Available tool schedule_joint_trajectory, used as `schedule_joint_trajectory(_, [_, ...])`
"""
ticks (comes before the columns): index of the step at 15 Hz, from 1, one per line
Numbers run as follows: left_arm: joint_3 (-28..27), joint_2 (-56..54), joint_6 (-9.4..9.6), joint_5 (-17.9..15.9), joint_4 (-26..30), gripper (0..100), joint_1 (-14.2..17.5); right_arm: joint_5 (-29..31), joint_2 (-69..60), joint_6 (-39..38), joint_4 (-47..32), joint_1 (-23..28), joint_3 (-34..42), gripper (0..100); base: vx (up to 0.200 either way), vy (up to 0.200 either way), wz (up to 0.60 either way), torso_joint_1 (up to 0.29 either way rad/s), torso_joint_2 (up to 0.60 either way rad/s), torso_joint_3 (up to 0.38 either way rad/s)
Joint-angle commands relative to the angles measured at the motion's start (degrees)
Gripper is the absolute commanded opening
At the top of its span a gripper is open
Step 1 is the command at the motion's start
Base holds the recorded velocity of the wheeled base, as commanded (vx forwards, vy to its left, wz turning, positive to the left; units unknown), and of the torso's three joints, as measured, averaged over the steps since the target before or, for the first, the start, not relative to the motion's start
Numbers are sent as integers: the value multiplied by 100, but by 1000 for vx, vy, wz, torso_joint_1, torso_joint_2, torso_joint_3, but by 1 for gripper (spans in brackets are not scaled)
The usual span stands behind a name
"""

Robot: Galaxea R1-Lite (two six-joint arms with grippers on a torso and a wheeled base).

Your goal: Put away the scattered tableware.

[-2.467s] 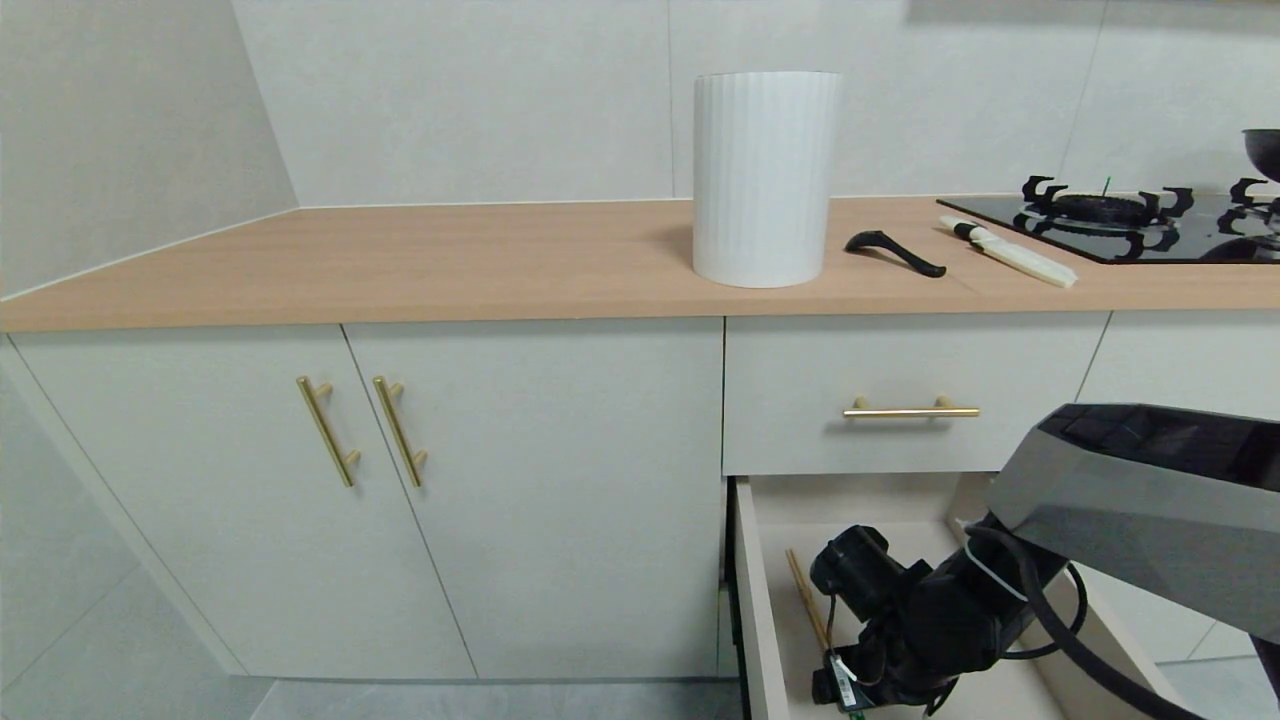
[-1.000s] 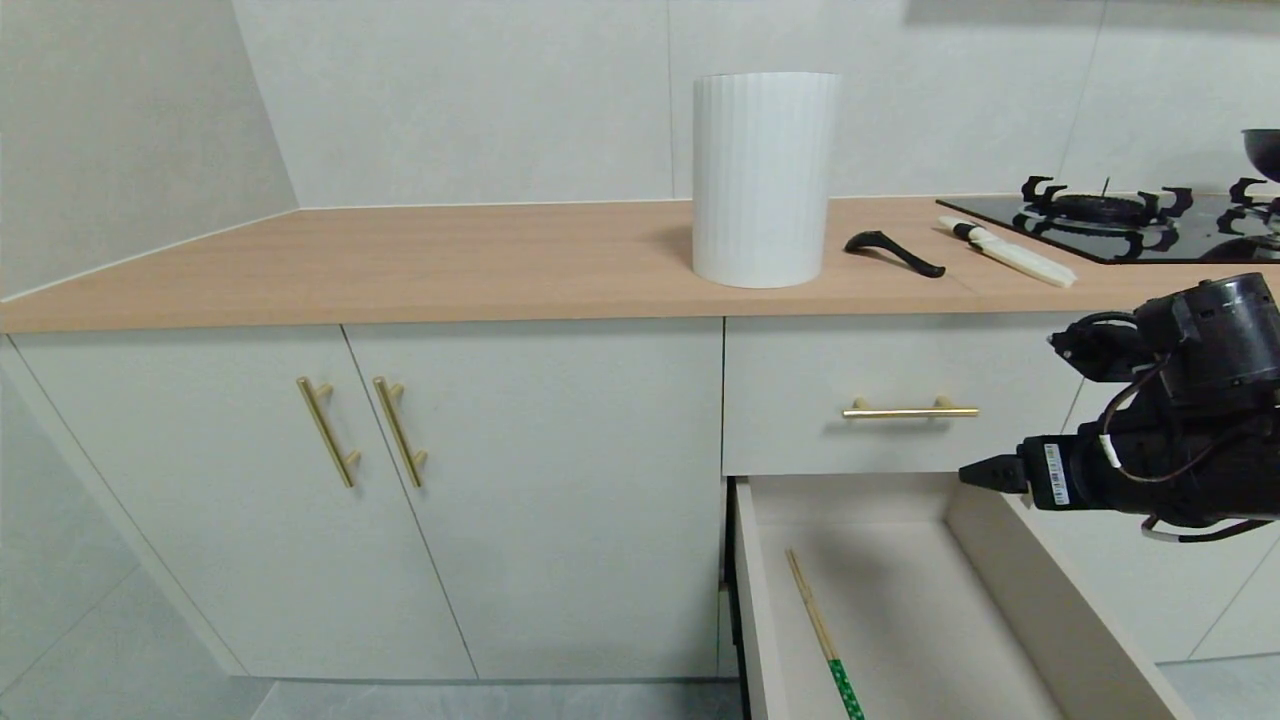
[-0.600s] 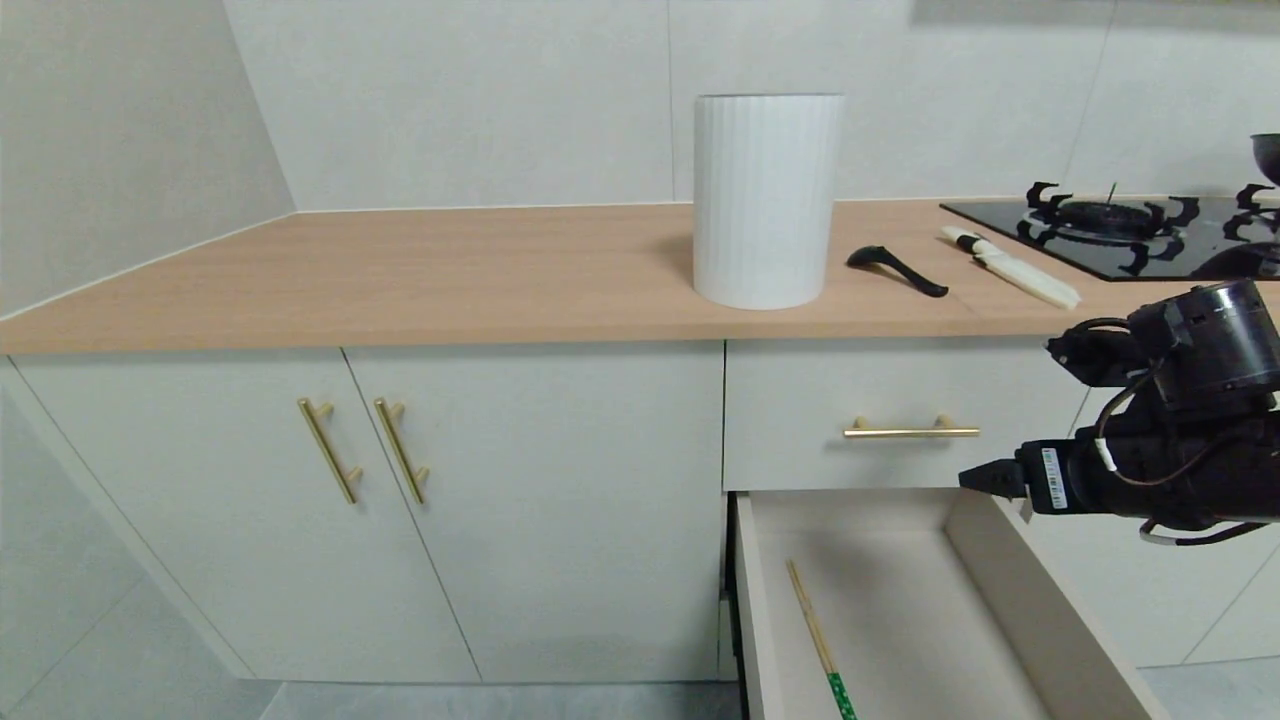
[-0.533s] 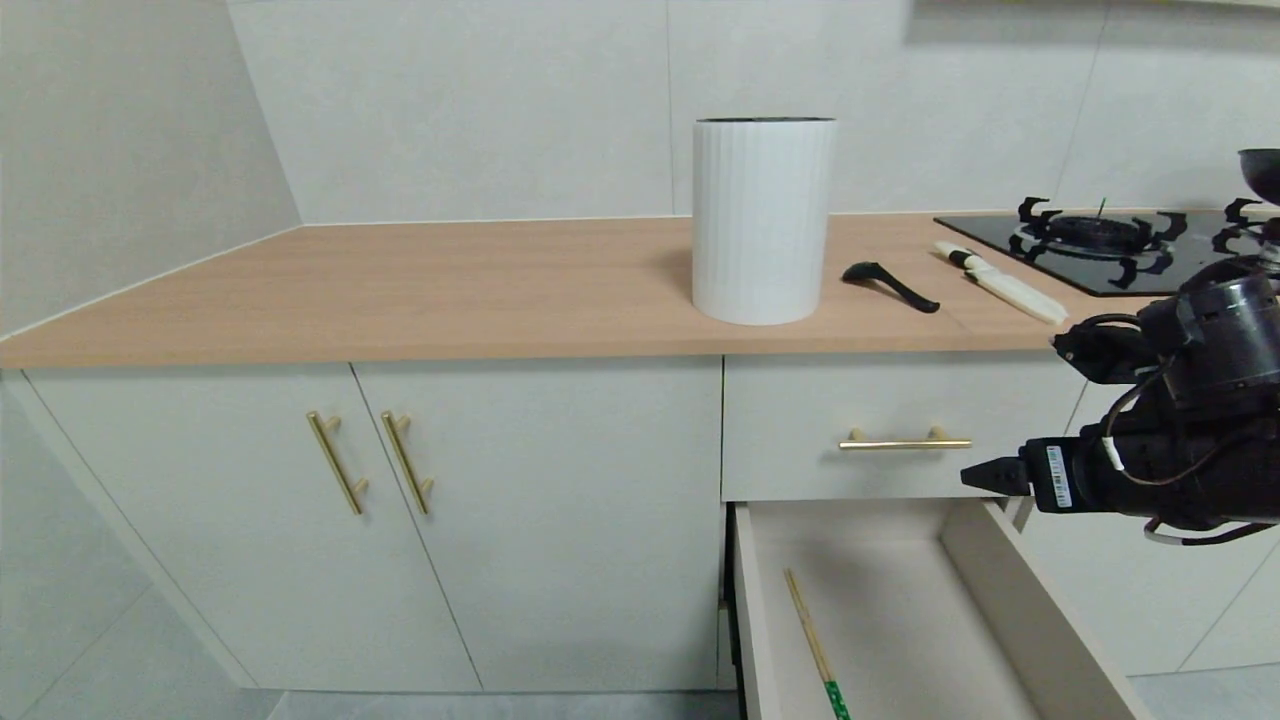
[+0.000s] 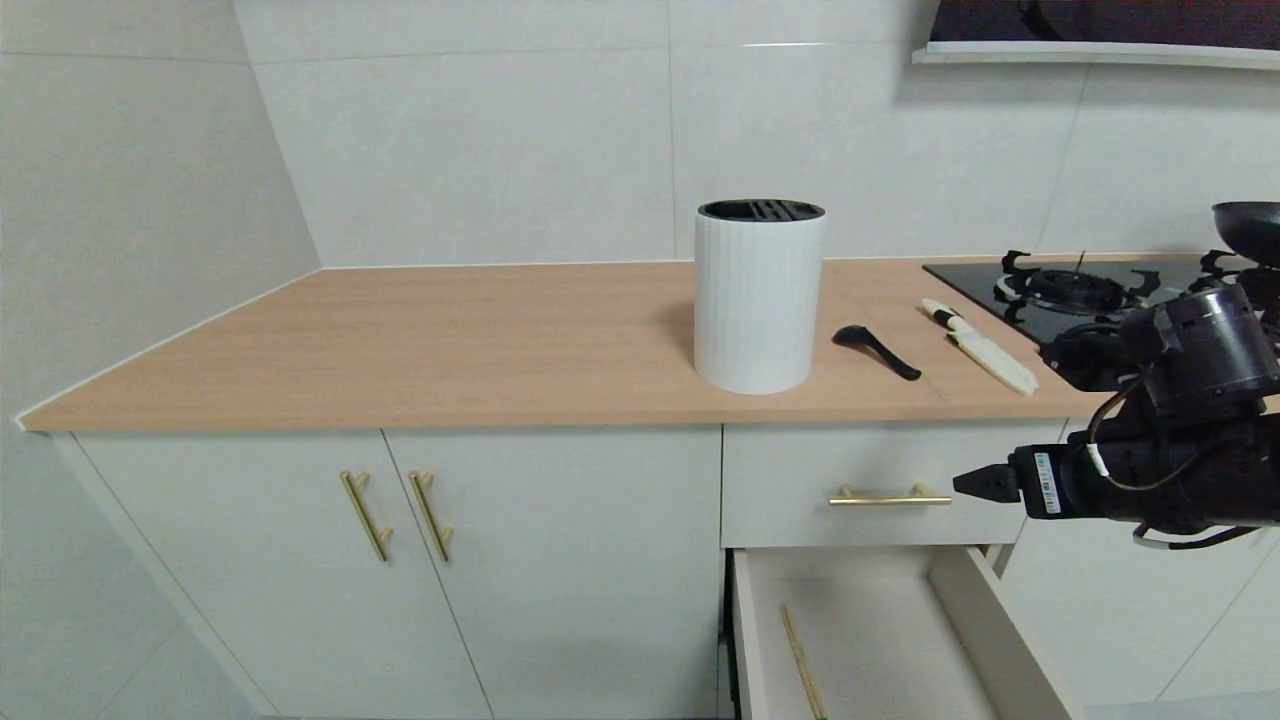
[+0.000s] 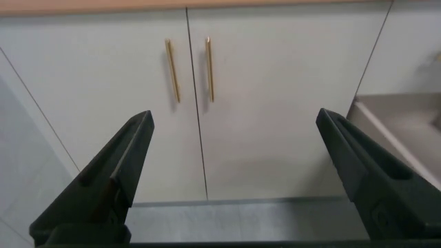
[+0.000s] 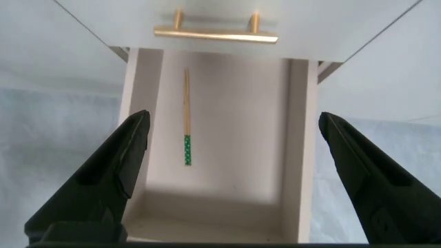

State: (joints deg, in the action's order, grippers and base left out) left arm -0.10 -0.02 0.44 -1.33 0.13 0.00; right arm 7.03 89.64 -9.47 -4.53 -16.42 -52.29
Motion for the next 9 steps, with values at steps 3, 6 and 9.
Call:
schedule_joint_trajectory(3, [1,2,0,1,4,100,0,0,115,-2,5,7,-45,100,0,0,0,186,-440,-261])
schedule_joint_trajectory(6, [1,2,0,1,-5,100,0,17,678,376,981,166,-238,100,0,0,0,56,-129,-82])
schedule_joint_trajectory(9, [1,2,0,1,-5,100,0,-132,1557,429,1491,429,-1267,100,0,0,0,0,0,0])
